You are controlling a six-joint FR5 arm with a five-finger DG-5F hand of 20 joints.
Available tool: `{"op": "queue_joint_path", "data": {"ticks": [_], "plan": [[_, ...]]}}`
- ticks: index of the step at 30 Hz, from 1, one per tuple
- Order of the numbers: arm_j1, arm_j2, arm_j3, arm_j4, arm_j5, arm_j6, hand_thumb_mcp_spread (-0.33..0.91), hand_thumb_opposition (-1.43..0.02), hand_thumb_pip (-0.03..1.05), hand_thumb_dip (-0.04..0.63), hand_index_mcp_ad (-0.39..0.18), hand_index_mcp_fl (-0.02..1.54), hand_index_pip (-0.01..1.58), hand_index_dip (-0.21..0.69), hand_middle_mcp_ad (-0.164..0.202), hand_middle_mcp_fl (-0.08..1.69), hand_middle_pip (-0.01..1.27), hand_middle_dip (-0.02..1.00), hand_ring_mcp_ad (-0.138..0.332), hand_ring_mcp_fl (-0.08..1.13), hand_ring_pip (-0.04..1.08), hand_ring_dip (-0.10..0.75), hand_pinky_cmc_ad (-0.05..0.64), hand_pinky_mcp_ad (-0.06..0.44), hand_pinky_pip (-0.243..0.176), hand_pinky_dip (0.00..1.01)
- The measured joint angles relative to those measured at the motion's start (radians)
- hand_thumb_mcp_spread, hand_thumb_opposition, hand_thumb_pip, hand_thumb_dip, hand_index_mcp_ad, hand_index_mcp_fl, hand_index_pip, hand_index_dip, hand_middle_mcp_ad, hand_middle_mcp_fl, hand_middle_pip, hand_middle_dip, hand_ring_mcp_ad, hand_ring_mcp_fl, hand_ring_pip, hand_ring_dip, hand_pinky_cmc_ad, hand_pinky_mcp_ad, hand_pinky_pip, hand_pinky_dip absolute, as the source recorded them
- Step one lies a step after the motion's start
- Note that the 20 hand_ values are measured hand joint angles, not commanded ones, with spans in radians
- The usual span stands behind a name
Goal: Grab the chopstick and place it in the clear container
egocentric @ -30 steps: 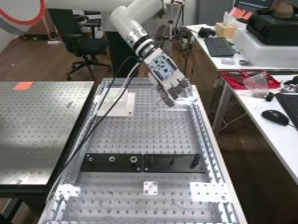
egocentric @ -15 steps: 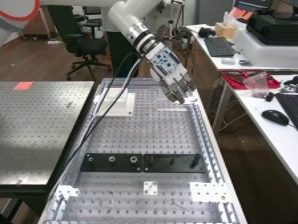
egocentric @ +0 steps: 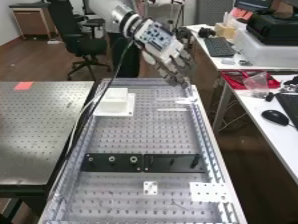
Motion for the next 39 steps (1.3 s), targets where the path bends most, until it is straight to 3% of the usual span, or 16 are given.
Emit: {"op": "queue_joint_path", "data": {"ticks": [6, 10, 14, 15, 17, 18, 21, 25, 32, 35, 39], "plan": [[-0.008, 0.112, -0.141, 0.179, -0.022, -0.189, 0.37, -0.77, 0.64, 0.276, -0.037, 0.12, 0.68, 0.056, 0.023, 0.32, 0.44, 0.50, 0.140, 0.12, 0.32, 0.298, 0.380, 0.164, -0.140, 0.94], [-0.027, 0.190, -0.237, 0.303, -0.067, -0.342, 0.33, -0.74, 0.58, 0.243, -0.040, 0.15, 0.30, 0.096, 0.019, 0.27, 0.23, 0.50, 0.147, 0.12, 0.24, 0.307, 0.380, 0.164, -0.140, 0.88], [-0.059, 0.270, -0.337, 0.436, -0.141, -0.507, 0.31, -0.73, 0.56, 0.199, -0.045, 0.15, 0.22, 0.154, 0.021, 0.25, 0.18, 0.50, 0.159, 0.07, 0.18, 0.314, 0.379, 0.166, -0.140, 0.81], [-0.061, 0.274, -0.342, 0.443, -0.145, -0.516, 0.30, -0.73, 0.56, 0.182, -0.045, 0.15, 0.19, 0.164, 0.017, 0.25, 0.16, 0.50, 0.164, 0.07, 0.17, 0.311, 0.380, 0.164, -0.140, 0.80], [-0.090, 0.324, -0.403, 0.524, -0.205, -0.630, 0.31, -0.73, 0.56, 0.175, -0.051, 0.15, 0.15, 0.178, 0.023, 0.22, 0.14, 0.49, 0.175, 0.06, 0.15, 0.311, 0.379, 0.166, -0.140, 0.79], [-0.095, 0.331, -0.411, 0.535, -0.214, -0.646, 0.29, -0.72, 0.56, 0.166, -0.054, 0.15, 0.14, 0.190, 0.023, 0.23, 0.14, 0.49, 0.176, 0.05, 0.14, 0.314, 0.380, 0.166, -0.140, 0.79], [-0.142, 0.386, -0.479, 0.622, -0.297, -0.788, 0.26, -0.71, 0.56, 0.148, -0.058, 0.15, 0.13, 0.215, 0.026, 0.23, 0.14, 0.47, 0.190, 0.05, 0.12, 0.316, 0.380, 0.168, -0.138, 0.73], [-0.230, 0.446, -0.551, 0.703, -0.477, -0.975, 0.21, -0.71, 0.57, 0.127, -0.061, 0.09, 0.09, 0.216, 0.023, 0.11, 0.11, 0.44, 0.188, 0.00, 0.09, 0.305, 0.367, 0.148, -0.122, 0.68], [-0.326, 0.493, -0.608, 0.759, -0.649, -1.114, 0.16, -0.70, 0.56, 0.077, -0.056, 0.02, 0.07, 0.216, 0.024, 0.05, 0.11, 0.34, 0.192, -0.01, 0.09, 0.229, 0.356, 0.152, -0.122, 0.55], [-0.360, 0.502, -0.608, 0.744, -0.723, -1.170, 0.11, -0.70, 0.56, 0.051, -0.059, 0.02, 0.07, 0.215, 0.026, 0.03, 0.11, 0.30, 0.190, -0.01, 0.09, 0.180, 0.339, 0.152, -0.122, 0.47], [-0.379, 0.503, -0.570, 0.678, -0.760, -1.155, 0.05, -0.68, 0.51, 0.012, -0.056, 0.02, 0.07, 0.215, 0.038, 0.00, 0.10, 0.25, 0.188, -0.02, 0.08, 0.126, 0.333, 0.152, -0.126, 0.39]]}}
